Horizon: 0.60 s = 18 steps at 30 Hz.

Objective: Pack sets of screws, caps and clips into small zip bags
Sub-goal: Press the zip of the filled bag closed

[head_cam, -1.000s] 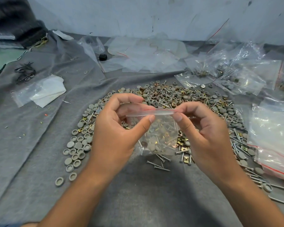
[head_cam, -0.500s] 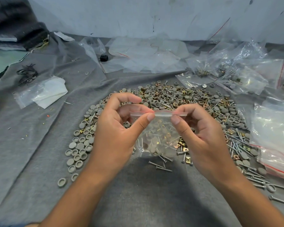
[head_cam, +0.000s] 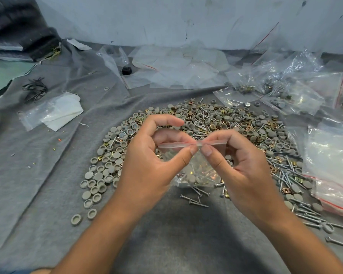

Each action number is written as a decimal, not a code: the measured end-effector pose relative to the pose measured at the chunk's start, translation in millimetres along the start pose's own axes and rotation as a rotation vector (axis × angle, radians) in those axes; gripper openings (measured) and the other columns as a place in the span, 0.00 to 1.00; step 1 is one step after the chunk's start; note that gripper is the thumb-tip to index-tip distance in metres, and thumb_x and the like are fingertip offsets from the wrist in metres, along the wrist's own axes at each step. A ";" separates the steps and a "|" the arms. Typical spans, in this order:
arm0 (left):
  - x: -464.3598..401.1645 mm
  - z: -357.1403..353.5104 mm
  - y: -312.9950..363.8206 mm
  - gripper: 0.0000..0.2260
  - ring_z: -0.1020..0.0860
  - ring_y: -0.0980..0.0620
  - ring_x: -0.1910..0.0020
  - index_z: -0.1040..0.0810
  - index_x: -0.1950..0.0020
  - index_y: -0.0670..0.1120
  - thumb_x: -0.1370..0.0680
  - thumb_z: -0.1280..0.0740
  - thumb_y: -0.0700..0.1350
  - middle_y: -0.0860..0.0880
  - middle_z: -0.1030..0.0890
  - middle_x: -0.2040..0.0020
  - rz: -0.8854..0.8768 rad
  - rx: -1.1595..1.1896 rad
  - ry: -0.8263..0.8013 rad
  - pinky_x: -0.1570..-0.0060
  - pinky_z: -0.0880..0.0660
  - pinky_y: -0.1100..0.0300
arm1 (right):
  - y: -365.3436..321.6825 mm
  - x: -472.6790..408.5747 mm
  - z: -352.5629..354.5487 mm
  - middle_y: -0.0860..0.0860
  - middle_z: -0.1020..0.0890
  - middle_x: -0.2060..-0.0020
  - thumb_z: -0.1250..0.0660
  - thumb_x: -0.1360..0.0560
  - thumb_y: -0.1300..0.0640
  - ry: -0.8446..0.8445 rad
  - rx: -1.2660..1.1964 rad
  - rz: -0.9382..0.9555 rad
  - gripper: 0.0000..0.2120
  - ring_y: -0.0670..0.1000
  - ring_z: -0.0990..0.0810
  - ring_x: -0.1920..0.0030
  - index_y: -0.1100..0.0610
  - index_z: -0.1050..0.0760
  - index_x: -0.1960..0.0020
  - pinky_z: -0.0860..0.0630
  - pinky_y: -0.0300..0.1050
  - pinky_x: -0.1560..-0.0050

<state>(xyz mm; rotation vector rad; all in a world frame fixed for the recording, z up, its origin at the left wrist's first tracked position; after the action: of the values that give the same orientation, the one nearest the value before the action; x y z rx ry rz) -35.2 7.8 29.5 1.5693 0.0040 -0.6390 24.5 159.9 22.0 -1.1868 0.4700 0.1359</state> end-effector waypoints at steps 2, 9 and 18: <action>0.4 -1.1 0.2 0.17 0.15 0.50 0.52 0.27 0.40 0.51 0.25 0.24 0.42 0.50 0.14 0.53 -0.005 -0.003 -0.010 0.52 0.22 0.63 | 0.7 0.1 0.5 0.42 0.19 0.58 0.33 0.20 0.49 0.006 0.005 -0.002 0.02 0.48 0.22 0.59 0.46 0.22 0.49 0.27 0.41 0.59; 1.0 -3.0 2.3 0.21 0.15 0.50 0.48 0.29 0.37 0.54 0.25 0.23 0.47 0.52 0.13 0.52 -0.034 -0.030 -0.007 0.46 0.24 0.65 | 2.4 2.5 -2.1 0.41 0.21 0.61 0.36 0.21 0.46 0.054 0.000 -0.016 0.05 0.44 0.23 0.62 0.46 0.24 0.50 0.31 0.33 0.62; -3.6 11.8 -8.1 0.20 0.15 0.51 0.53 0.27 0.40 0.53 0.26 0.23 0.41 0.49 0.14 0.52 0.012 0.036 0.107 0.54 0.21 0.63 | 10.5 -0.5 8.1 0.39 0.20 0.61 0.36 0.19 0.50 0.140 -0.081 -0.073 0.05 0.40 0.23 0.62 0.51 0.25 0.48 0.27 0.32 0.64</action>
<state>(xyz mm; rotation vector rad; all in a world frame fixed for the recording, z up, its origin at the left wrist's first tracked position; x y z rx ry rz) -45.8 -0.7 23.9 1.6360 0.0631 -0.5477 22.8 171.4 15.6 -1.2966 0.5470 0.0089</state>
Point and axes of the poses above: each hand's wrist, its own x-axis away from the middle knuckle, its own z-axis out of the back of the hand, y = z × x, the point moved 6 cm from there along -x, towards the middle knuckle
